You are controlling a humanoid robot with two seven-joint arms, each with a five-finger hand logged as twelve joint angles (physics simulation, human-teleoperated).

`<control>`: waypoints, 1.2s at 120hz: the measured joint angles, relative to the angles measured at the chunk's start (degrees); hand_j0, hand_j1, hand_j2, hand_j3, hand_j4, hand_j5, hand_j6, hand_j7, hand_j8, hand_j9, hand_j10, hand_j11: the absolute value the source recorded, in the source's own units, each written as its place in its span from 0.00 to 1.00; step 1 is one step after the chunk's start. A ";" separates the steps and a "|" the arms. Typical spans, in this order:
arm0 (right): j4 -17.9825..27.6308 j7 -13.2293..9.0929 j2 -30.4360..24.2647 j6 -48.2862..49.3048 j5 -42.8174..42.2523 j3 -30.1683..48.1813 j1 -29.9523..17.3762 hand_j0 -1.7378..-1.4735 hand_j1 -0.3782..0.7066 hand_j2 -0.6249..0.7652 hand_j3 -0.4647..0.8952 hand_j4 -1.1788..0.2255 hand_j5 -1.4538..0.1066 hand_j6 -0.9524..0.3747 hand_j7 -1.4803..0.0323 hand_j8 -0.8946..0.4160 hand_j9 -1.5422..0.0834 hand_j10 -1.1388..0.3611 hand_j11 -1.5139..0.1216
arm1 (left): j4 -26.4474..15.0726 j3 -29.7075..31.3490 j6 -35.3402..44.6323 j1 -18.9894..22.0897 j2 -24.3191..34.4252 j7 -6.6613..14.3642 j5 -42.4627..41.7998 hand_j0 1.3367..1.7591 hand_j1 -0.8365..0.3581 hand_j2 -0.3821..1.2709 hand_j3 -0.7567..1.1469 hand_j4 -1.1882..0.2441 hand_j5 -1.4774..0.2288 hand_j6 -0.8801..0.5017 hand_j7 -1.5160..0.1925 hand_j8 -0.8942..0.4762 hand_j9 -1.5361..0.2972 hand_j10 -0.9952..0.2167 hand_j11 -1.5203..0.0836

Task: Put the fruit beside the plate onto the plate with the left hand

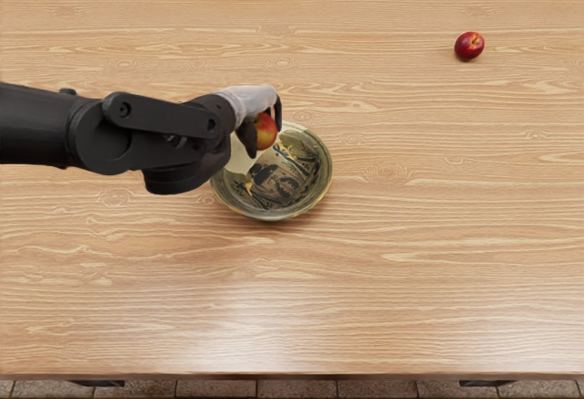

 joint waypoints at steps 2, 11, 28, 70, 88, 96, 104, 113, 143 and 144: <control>0.00 0.00 0.00 -0.01 0.00 0.00 0.00 0.30 0.06 0.44 0.34 0.82 0.90 0.69 0.95 0.66 0.92 0.74 0.90 | -0.37 -0.07 -0.01 -0.01 -0.02 0.00 -0.23 0.75 0.39 0.47 0.40 0.49 0.24 0.42 0.29 0.40 0.30 0.28 0.32; 0.00 -0.01 0.00 0.00 0.00 0.00 0.00 0.30 0.06 0.44 0.34 0.82 0.90 0.69 0.95 0.66 0.92 0.74 0.90 | -1.73 -0.30 -0.05 0.07 -0.75 -0.01 -1.14 0.75 0.39 0.47 0.40 0.49 0.24 0.42 0.29 0.40 0.30 0.28 0.32; 0.00 -0.02 0.00 0.00 0.00 0.00 0.00 0.30 0.06 0.44 0.34 0.82 0.90 0.69 0.95 0.66 0.92 0.74 0.90 | -2.73 -0.41 -0.05 0.50 -1.17 -0.01 -2.33 0.75 0.39 0.45 0.40 0.49 0.24 0.42 0.30 0.40 0.30 0.28 0.33; 0.00 0.00 0.00 -0.03 0.01 0.00 0.00 0.30 0.06 0.44 0.34 0.82 0.90 0.69 0.95 0.66 0.92 0.74 0.90 | -2.69 -0.85 0.25 0.60 -0.16 0.00 -3.40 0.76 0.63 0.31 0.40 0.58 0.54 0.42 0.57 0.43 0.54 0.49 0.61; 0.00 0.00 0.00 -0.02 0.01 0.00 0.00 0.30 0.06 0.44 0.34 0.82 0.90 0.69 0.95 0.66 0.92 0.74 0.90 | -2.66 -7.02 -1.93 1.02 7.58 -0.06 -4.27 0.76 0.68 0.29 0.40 0.62 0.61 0.44 0.63 0.45 0.60 0.55 0.68; 0.00 0.00 0.00 -0.01 0.01 0.00 0.00 0.30 0.06 0.44 0.34 0.82 0.90 0.69 0.95 0.66 0.92 0.74 0.90 | -2.62 -10.65 -5.24 2.97 10.59 -0.14 -8.37 0.76 0.70 0.28 0.40 0.63 0.63 0.44 0.65 0.45 0.62 0.57 0.70; 0.00 0.01 0.00 -0.01 0.01 0.00 0.00 0.30 0.06 0.44 0.34 0.82 0.90 0.69 0.95 0.66 0.92 0.74 0.90 | -2.52 -14.12 -9.26 4.93 14.41 -0.24 -14.72 0.76 0.71 0.27 0.40 0.63 0.64 0.44 0.66 0.46 0.63 0.58 0.71; 0.00 0.00 0.00 -0.01 0.00 0.00 0.00 0.30 0.06 0.44 0.34 0.82 0.90 0.69 0.95 0.66 0.92 0.74 0.90 | -2.22 -16.29 -12.48 5.86 18.34 -0.28 -23.73 0.76 0.72 0.27 0.40 0.64 0.65 0.45 0.67 0.46 0.64 0.59 0.72; 0.00 0.00 0.00 -0.03 0.00 0.00 0.00 0.30 0.06 0.44 0.34 0.82 0.90 0.69 0.95 0.66 0.92 0.74 0.90 | -3.03 -18.48 -18.42 10.51 35.73 -0.41 -32.55 0.76 0.73 0.26 0.40 0.65 0.67 0.45 0.69 0.47 0.65 0.61 0.74; 0.00 0.00 0.00 -0.03 0.00 0.00 0.00 0.30 0.06 0.44 0.34 0.82 0.90 0.69 0.95 0.66 0.92 0.74 0.90 | -3.10 -18.50 -18.48 10.60 36.01 -0.41 -32.62 0.76 0.73 0.26 0.40 0.65 0.67 0.45 0.69 0.47 0.65 0.61 0.74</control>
